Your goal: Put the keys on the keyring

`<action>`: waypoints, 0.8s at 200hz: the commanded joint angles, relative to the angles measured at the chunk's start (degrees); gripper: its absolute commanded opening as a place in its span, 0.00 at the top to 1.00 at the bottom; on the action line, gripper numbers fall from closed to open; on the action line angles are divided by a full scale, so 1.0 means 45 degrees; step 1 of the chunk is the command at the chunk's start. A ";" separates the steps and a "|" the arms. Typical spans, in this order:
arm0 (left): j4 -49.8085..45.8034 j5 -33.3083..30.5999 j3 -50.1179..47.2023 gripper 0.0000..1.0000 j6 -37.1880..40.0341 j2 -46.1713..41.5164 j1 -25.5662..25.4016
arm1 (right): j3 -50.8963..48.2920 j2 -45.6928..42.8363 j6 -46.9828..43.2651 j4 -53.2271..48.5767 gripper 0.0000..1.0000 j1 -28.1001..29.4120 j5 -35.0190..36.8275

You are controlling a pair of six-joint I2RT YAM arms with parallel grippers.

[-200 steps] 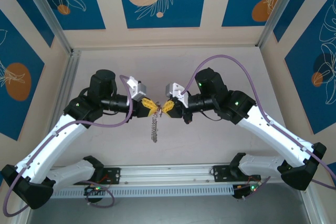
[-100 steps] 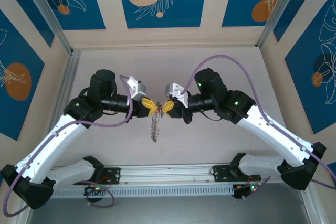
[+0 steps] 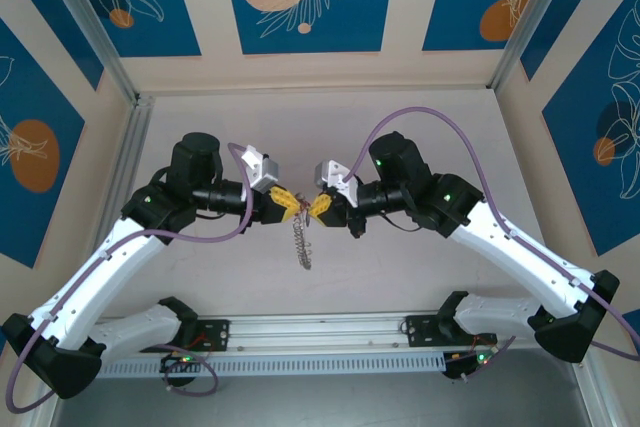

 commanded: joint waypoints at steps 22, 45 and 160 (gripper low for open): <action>0.0325 0.0474 0.0384 1.00 0.0118 -0.0192 -0.0121 | -0.0203 -0.0438 0.0305 0.0439 1.00 -0.0216 -0.0237; 0.0372 0.0493 0.0387 1.00 0.0070 -0.0169 -0.0115 | -0.0247 -0.0485 0.0393 0.0519 1.00 -0.0268 -0.0343; 0.0413 0.0416 0.0372 1.00 0.0059 -0.0198 -0.0111 | -0.0360 -0.0438 0.0551 0.0567 1.00 -0.0109 -0.0743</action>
